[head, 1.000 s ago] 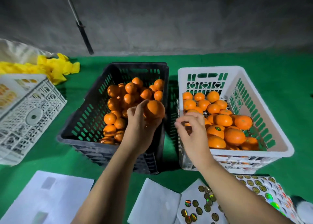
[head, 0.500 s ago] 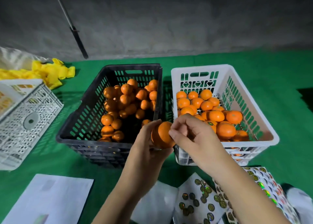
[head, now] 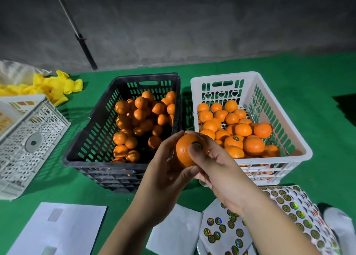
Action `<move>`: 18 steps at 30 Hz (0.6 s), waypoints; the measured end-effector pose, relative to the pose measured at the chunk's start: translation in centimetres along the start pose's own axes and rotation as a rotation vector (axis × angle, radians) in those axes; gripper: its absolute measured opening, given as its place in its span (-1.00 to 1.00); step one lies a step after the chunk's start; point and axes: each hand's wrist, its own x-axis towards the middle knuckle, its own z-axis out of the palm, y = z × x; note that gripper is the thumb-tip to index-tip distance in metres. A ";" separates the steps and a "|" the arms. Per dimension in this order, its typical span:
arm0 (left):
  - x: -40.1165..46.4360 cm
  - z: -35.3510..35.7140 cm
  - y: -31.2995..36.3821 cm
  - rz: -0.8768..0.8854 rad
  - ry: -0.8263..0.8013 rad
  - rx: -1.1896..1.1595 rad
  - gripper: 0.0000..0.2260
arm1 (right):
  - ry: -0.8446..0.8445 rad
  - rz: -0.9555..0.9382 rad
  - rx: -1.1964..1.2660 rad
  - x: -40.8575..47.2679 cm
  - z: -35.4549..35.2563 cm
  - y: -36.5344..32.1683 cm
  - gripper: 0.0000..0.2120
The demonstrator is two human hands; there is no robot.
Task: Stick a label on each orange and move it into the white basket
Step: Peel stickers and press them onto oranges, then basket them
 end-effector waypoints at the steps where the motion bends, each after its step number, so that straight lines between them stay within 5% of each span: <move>1: 0.2 0.0 0.0 0.003 -0.003 0.002 -0.44 | 0.020 -0.017 0.003 0.0 0.1 0.1 -0.50; 7: 0.4 0.1 -0.9 -0.009 -0.022 0.035 -0.44 | 0.103 -0.011 0.055 0.1 -0.1 1.1 -0.54; 11: 0.6 0.3 -2.6 -0.005 -0.073 0.095 -0.40 | 0.189 -0.070 -0.151 0.7 -0.8 1.5 -0.47; 15: 2.2 -1.9 -4.9 0.018 0.077 0.636 -0.52 | 0.259 -0.047 -0.490 3.2 -4.9 0.9 -0.68; 18: 3.1 -3.1 -6.6 -0.036 0.200 0.837 -0.53 | 0.357 0.079 -0.698 6.9 -9.6 0.8 -0.61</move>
